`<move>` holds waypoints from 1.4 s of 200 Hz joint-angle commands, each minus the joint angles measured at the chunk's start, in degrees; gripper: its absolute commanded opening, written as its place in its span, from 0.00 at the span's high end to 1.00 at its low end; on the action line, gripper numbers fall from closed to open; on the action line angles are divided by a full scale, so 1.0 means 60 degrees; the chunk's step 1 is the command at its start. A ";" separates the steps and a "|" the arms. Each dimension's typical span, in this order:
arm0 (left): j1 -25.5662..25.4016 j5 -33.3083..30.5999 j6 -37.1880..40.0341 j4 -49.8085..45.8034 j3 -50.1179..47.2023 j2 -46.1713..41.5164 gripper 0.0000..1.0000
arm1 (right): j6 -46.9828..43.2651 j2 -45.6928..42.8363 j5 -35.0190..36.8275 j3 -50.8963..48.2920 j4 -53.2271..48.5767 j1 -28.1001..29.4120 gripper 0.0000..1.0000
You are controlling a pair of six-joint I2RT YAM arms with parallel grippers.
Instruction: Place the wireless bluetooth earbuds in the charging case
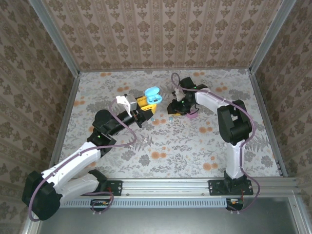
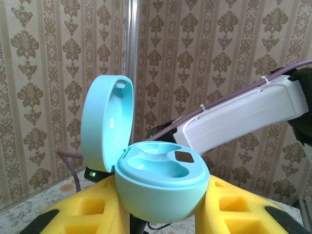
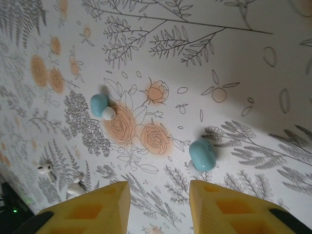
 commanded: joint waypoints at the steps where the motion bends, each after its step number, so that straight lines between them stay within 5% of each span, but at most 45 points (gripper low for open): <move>1: 0.0049 -0.0013 0.0134 -0.0052 -0.0036 -0.0265 0.68 | -0.0305 0.0515 0.0733 0.0589 -0.0693 0.0082 0.60; 124: 0.0037 -0.0074 0.0119 -0.0146 -0.0058 -0.0351 0.68 | -0.0683 0.1967 0.2684 0.2047 -0.2118 0.0851 0.65; 206: 0.0044 -0.0009 0.0082 -0.0144 -0.0011 -0.0271 0.68 | -0.0512 0.0755 0.3613 0.0585 -0.1796 0.0929 0.76; 280: 0.0037 0.0062 0.0034 -0.0103 0.0074 -0.0144 0.68 | 0.0034 -0.0403 0.3708 -0.0952 -0.1629 0.0917 0.74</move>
